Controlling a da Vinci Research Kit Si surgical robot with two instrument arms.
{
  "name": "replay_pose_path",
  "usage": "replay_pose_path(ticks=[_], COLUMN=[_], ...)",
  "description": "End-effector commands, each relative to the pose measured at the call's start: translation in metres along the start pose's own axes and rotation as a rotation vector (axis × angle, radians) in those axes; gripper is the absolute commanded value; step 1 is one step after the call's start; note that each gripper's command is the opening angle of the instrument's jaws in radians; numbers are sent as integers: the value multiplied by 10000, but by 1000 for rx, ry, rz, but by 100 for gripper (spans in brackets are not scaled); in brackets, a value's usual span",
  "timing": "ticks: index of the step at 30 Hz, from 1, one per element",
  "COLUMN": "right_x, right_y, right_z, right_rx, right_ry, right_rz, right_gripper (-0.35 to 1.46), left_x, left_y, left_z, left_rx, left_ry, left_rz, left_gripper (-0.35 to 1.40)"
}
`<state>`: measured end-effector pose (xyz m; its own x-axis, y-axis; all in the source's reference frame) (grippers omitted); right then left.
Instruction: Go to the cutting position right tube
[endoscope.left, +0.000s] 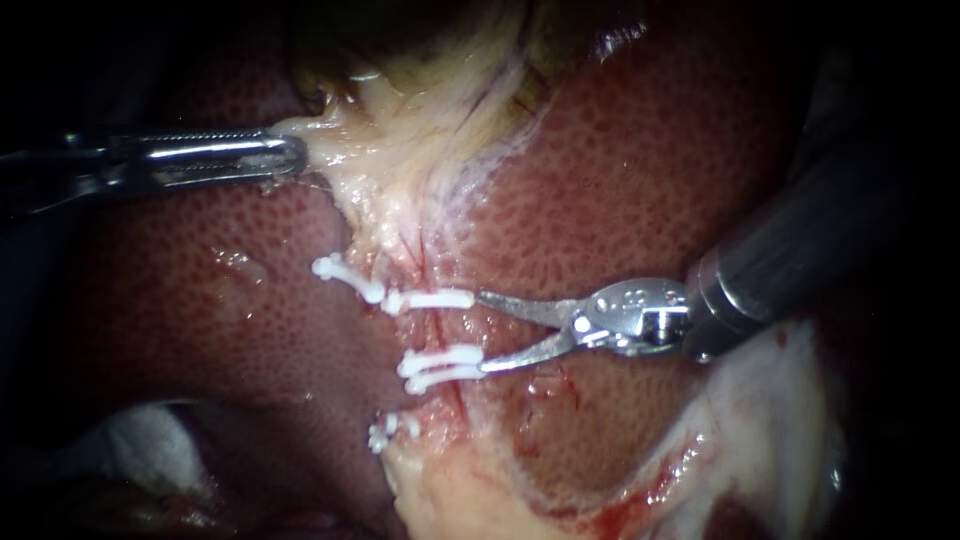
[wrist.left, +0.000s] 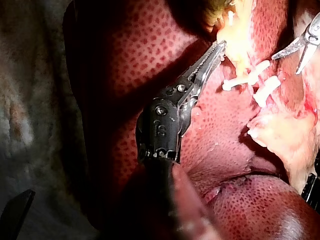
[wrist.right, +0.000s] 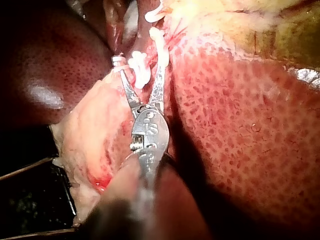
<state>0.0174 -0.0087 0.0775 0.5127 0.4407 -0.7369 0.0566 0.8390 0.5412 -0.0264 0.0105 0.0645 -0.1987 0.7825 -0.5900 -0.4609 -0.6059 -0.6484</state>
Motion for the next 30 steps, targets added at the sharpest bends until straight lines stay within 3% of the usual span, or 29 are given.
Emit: replay_pose_path(ticks=[1,7,16,30], right_x=[-3,-16,-7,-5], right_y=[-1,-2,5,10], right_z=[2,17,38,52], right_rx=[8,29,42,56], right_ry=[-6,-34,-34,-38], right_rz=[4,19,28,32], right_gripper=[143,141,141,141], left_x=[0,0,1,2], left_y=[1,2,4,10], left_z=[0,0,1,4], left_rx=[0,1,3,8], left_ry=[0,0,1,2], left_rz=[0,-1,-1,3], left_gripper=[-35,-35,-35,-35])
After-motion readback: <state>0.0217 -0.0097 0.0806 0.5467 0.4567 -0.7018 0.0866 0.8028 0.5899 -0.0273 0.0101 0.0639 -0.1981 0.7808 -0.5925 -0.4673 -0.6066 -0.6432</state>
